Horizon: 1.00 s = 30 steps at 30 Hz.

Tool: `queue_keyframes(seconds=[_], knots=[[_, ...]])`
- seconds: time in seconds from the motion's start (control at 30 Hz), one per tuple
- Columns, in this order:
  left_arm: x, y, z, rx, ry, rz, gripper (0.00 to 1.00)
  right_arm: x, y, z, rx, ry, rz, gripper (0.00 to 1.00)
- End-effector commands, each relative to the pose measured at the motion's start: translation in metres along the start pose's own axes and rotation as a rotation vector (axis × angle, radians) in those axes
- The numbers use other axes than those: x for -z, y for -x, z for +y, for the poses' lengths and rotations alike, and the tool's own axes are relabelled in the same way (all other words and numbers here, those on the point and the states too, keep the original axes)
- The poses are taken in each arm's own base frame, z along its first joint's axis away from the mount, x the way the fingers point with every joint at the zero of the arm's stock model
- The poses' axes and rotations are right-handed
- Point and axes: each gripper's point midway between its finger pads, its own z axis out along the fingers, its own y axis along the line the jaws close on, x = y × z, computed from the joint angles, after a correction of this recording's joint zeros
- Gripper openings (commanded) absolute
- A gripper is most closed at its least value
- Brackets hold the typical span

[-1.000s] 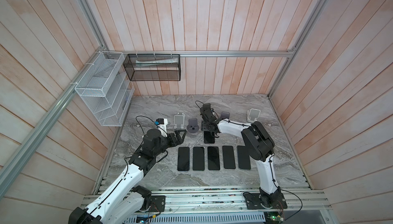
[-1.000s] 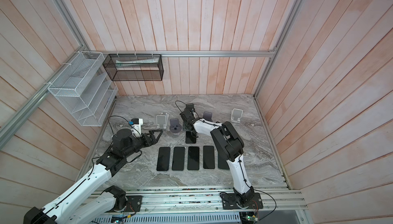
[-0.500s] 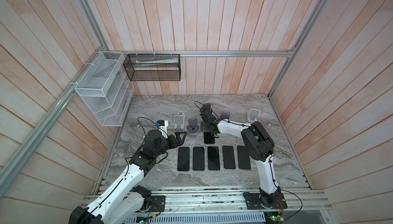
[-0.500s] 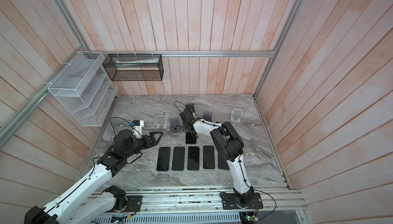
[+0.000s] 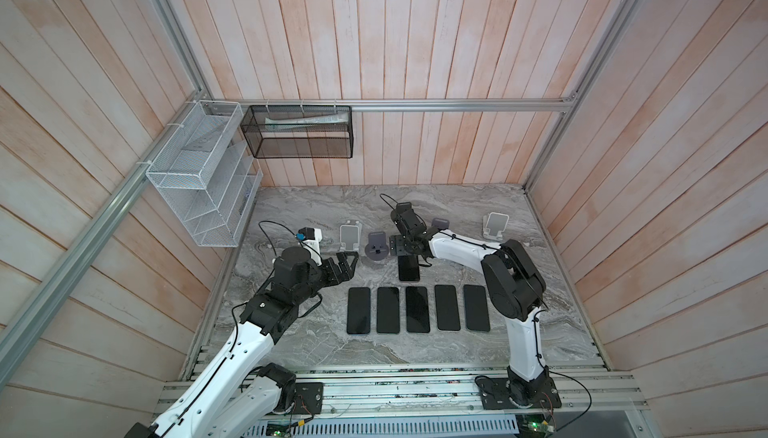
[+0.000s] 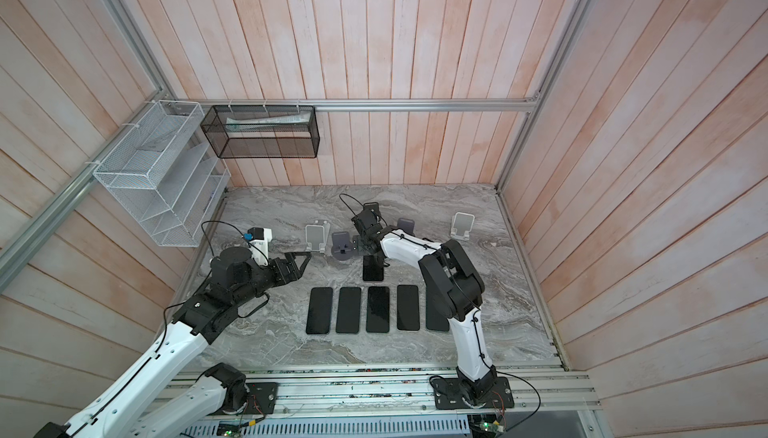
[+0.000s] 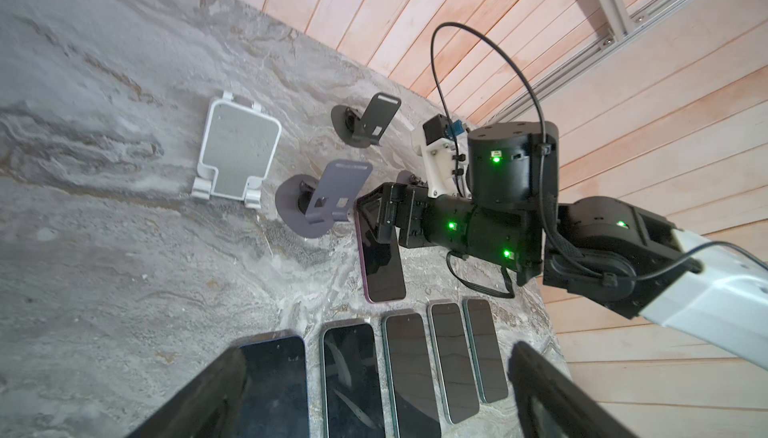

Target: Remove the phone from the phone stand

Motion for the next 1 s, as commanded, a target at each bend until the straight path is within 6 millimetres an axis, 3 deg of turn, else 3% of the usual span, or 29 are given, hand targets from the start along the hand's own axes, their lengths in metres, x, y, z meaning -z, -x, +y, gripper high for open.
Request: queue_keyframes(seconds=[0.0,0.07,0.2,0.33,0.47,0.53,0.6,0.67,0.73,0.87,0.97], knots=[[0.018,0.012,0.002,-0.056,0.061,-0.018,1.0,0.061,0.052,0.006,0.025,0.034,-0.133,0.93],[0.026,0.017,-0.001,-0.064,0.069,-0.032,1.0,0.089,0.068,0.004,0.041,0.038,-0.18,0.93],[0.056,0.043,-0.012,-0.114,0.08,-0.127,1.0,0.165,0.084,-0.009,0.054,0.09,-0.322,0.93],[0.081,0.061,-0.016,-0.145,0.096,-0.225,1.0,0.241,0.084,-0.052,0.046,0.046,-0.586,0.98],[0.084,0.068,-0.001,-0.138,0.162,-0.298,1.0,0.293,0.07,-0.1,-0.018,-0.046,-0.821,0.98],[0.085,0.071,0.028,-0.077,0.308,-0.338,1.0,0.308,0.053,-0.125,-0.063,-0.098,-0.911,0.98],[0.079,0.069,0.041,-0.134,0.362,-0.365,1.0,0.317,0.043,-0.138,-0.025,-0.145,-0.978,0.98],[0.064,0.063,0.038,-0.335,0.313,-0.387,1.0,0.315,0.032,-0.158,-0.027,-0.248,-0.999,0.98],[0.057,0.056,0.049,-0.397,0.316,-0.468,1.0,0.307,0.024,-0.178,-0.06,-0.327,-0.991,0.98],[0.067,0.059,0.055,-0.515,0.311,-0.718,1.0,0.287,0.022,-0.205,-0.092,-0.302,-0.991,0.98],[0.077,0.066,0.084,-0.477,0.471,-0.836,1.0,0.285,0.029,-0.23,-0.114,-0.334,-0.996,0.98]])
